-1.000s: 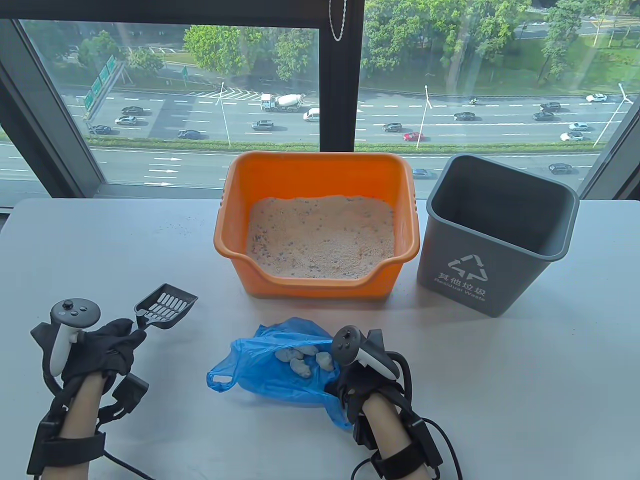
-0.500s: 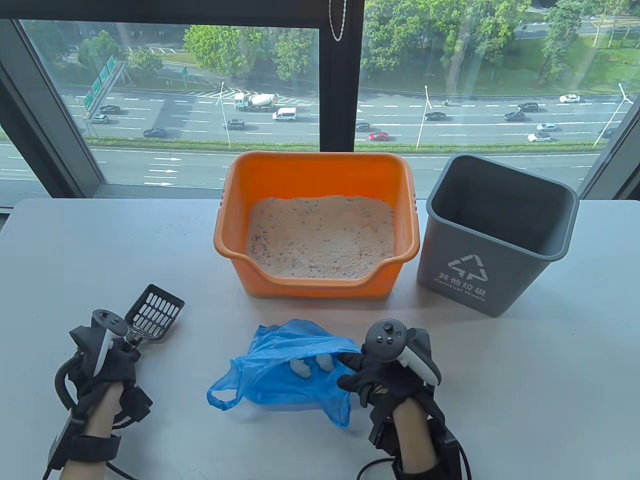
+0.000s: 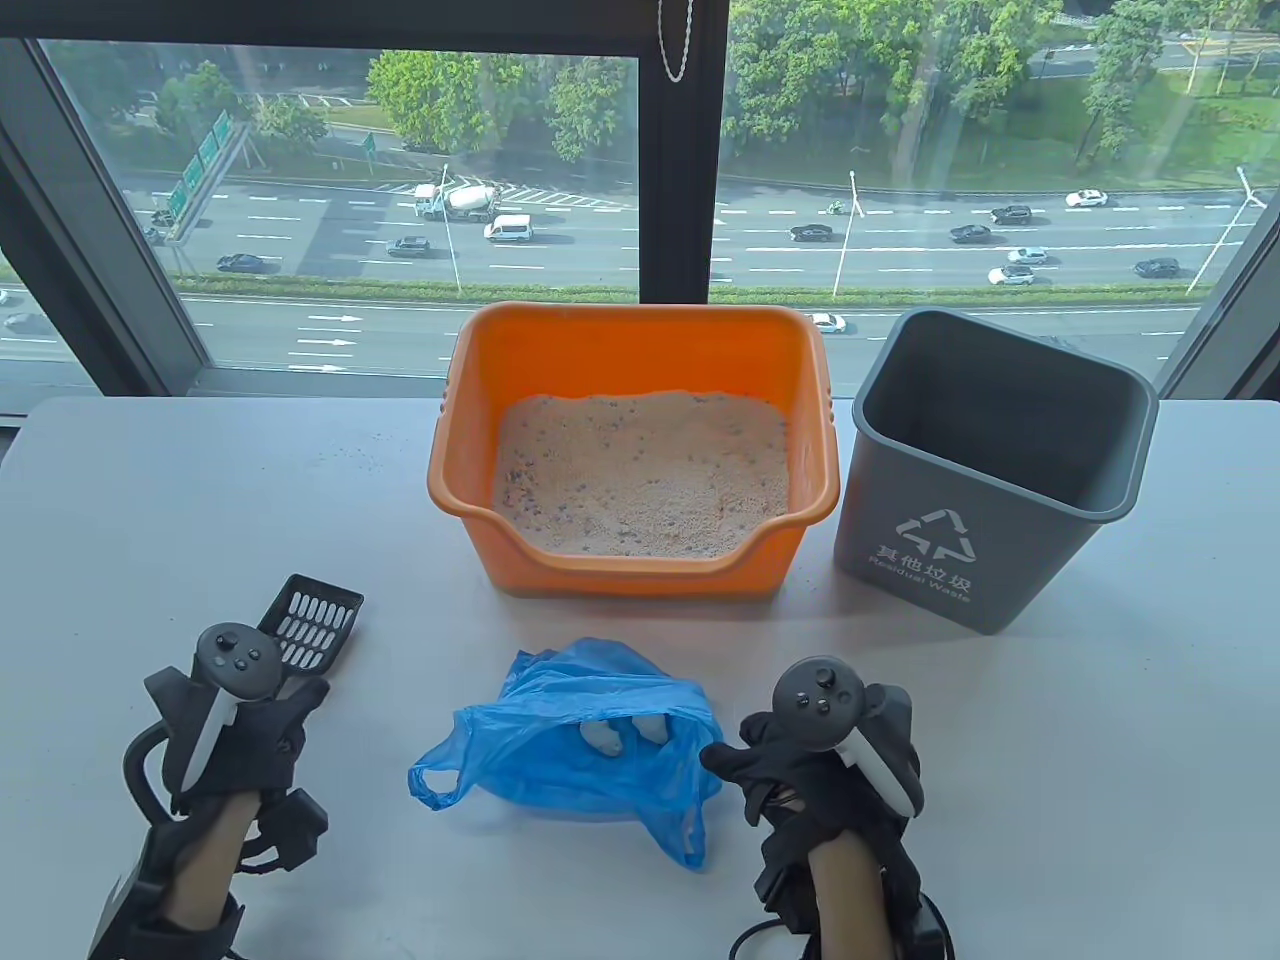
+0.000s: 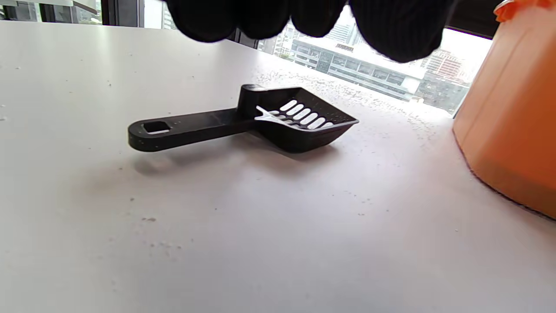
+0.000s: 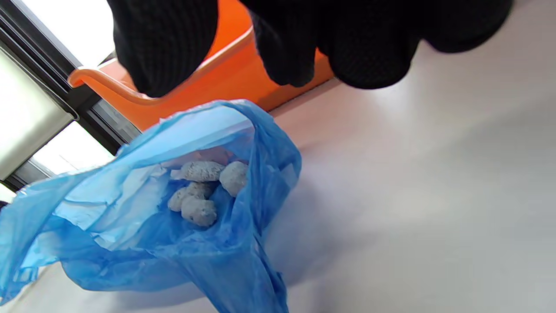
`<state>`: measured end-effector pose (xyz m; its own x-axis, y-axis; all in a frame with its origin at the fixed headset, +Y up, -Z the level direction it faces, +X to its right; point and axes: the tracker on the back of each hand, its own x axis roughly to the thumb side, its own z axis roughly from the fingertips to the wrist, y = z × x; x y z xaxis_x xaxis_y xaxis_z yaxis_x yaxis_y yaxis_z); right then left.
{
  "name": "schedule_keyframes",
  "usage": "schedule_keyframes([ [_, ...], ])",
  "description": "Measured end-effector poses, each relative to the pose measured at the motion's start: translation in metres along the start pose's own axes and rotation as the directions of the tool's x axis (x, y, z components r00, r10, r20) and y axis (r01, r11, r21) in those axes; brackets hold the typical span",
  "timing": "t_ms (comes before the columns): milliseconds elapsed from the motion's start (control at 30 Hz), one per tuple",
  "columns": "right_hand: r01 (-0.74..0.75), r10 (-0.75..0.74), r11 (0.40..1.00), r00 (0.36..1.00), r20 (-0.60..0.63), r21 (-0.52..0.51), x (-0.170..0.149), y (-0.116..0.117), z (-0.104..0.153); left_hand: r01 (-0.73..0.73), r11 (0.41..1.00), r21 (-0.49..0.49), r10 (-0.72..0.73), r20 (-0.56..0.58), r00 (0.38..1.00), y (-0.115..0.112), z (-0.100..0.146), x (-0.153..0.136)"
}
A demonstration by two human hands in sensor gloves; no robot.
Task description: Scoop cat litter
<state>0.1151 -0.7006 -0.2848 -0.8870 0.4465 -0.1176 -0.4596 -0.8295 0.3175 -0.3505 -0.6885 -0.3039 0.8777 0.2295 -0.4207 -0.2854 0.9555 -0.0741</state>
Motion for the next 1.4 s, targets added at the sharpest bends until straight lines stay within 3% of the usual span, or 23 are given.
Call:
schedule_keyframes([
  [100,-0.059,0.063,0.997,0.996,-0.065,0.05,0.006,0.015,-0.008,-0.03,1.0,-0.003,0.03,0.146,0.989,0.002,0.022,0.018],
  [267,-0.216,0.231,0.971,0.959,-0.166,0.104,0.021,0.043,-0.016,-0.046,0.996,-0.072,0.071,0.397,0.915,-0.012,0.056,0.047],
  [367,-0.259,0.283,0.956,0.939,-0.197,0.139,0.025,0.057,-0.023,0.082,0.989,-0.124,-0.017,0.457,0.889,-0.029,0.065,0.06],
  [500,-0.277,0.306,0.948,0.928,-0.212,0.155,0.024,0.064,-0.031,0.343,0.923,-0.175,-0.234,0.45,0.862,-0.064,0.066,0.077],
  [600,-0.233,0.259,0.963,0.942,-0.213,0.139,0.019,0.055,-0.03,0.402,0.911,-0.092,-0.336,0.401,0.852,-0.078,0.06,0.08],
  [667,-0.189,0.204,0.978,0.955,-0.214,0.087,0.014,0.041,-0.025,0.337,0.938,-0.081,-0.28,0.396,0.874,-0.072,0.058,0.076],
  [833,-0.044,0.022,0.993,0.982,-0.187,-0.114,-0.004,-0.009,-0.002,0.1,0.964,-0.246,0.035,0.492,0.87,-0.017,0.051,0.062],
  [933,0.059,-0.088,0.968,0.99,-0.111,-0.244,-0.007,-0.032,0.007,-0.062,0.942,-0.33,0.251,0.567,0.784,0.016,0.044,0.055],
  [1033,0.131,-0.144,0.94,0.989,-0.02,-0.315,-0.001,-0.051,0.015,-0.278,0.899,-0.338,0.432,0.59,0.682,0.042,0.039,0.048],
  [1133,0.138,-0.128,0.925,0.99,0.051,-0.355,0.013,-0.065,0.021,-0.489,0.827,-0.278,0.549,0.592,0.591,0.056,0.038,0.044],
  [1233,0.143,-0.095,0.898,0.986,0.134,-0.416,0.032,-0.074,0.026,-0.529,0.794,-0.3,0.584,0.618,0.526,0.058,0.039,0.054],
  [1333,0.133,-0.051,0.887,0.98,0.192,-0.442,0.049,-0.081,0.028,-0.576,0.71,-0.405,0.658,0.673,0.338,0.053,0.037,0.07],
  [1400,0.149,-0.034,0.878,0.967,0.251,-0.456,0.061,-0.086,0.03,-0.64,0.56,-0.526,0.758,0.638,0.139,0.045,0.032,0.082],
])
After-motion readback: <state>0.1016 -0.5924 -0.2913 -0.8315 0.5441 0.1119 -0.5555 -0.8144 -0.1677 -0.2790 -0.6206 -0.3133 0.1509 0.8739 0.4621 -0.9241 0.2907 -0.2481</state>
